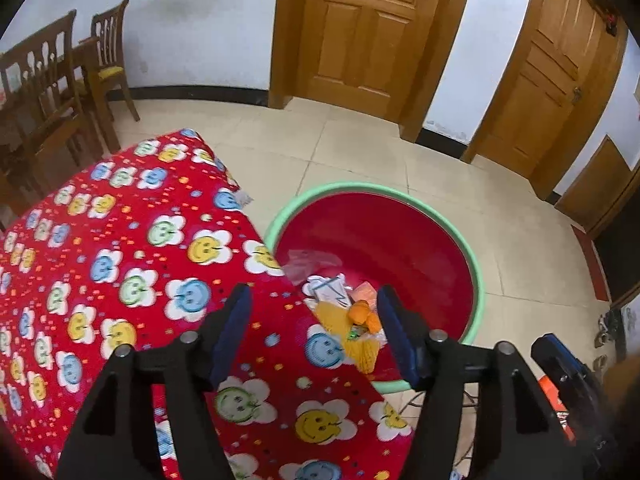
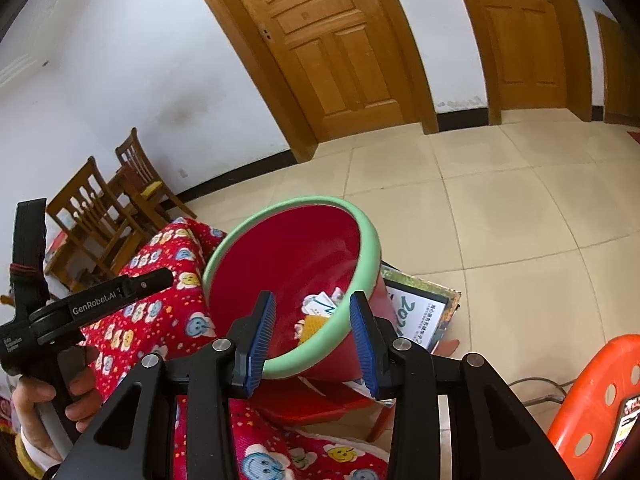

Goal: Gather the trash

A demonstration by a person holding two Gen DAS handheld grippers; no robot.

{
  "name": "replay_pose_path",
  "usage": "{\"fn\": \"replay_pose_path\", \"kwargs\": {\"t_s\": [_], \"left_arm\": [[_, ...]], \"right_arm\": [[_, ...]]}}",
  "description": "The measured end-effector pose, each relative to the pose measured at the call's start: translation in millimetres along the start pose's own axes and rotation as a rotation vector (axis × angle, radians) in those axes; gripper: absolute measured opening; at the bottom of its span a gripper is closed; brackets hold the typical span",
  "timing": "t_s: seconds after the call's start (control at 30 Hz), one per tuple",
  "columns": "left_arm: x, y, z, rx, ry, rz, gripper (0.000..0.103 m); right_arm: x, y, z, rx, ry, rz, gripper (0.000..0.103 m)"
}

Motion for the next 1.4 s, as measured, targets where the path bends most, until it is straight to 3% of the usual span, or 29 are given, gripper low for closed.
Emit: {"fn": "replay_pose_path", "kwargs": {"t_s": [0.33, 0.7, 1.03, 1.4], "left_arm": [[-50.4, 26.8, 18.8, -0.032, -0.084, -0.023, 0.072], [-124.8, 74.4, 43.5, -0.125, -0.212, -0.085, 0.085], [-174.8, 117.8, 49.3, -0.181, -0.312, -0.106, 0.086], [-209.7, 148.1, 53.6, -0.237, -0.393, -0.137, 0.086]], "right_arm": [[-27.0, 16.2, 37.2, -0.075, -0.103, 0.0, 0.056], [-52.8, 50.9, 75.7, -0.196, -0.153, 0.021, 0.081], [-71.4, 78.4, 89.0, -0.259, -0.147, 0.004, 0.089], [-93.4, 92.4, 97.0, -0.285, -0.183, -0.015, 0.089]]}}
Point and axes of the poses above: each gripper's, at about its wrist camera, not at the fingertips, and x roughly the way its jaws point, z to its left, y to its underside, the point moved 2 cm from there along x, roughly the way its jaws point, and after that the axes turned 15 degrees about x, right-handed, at the moved point
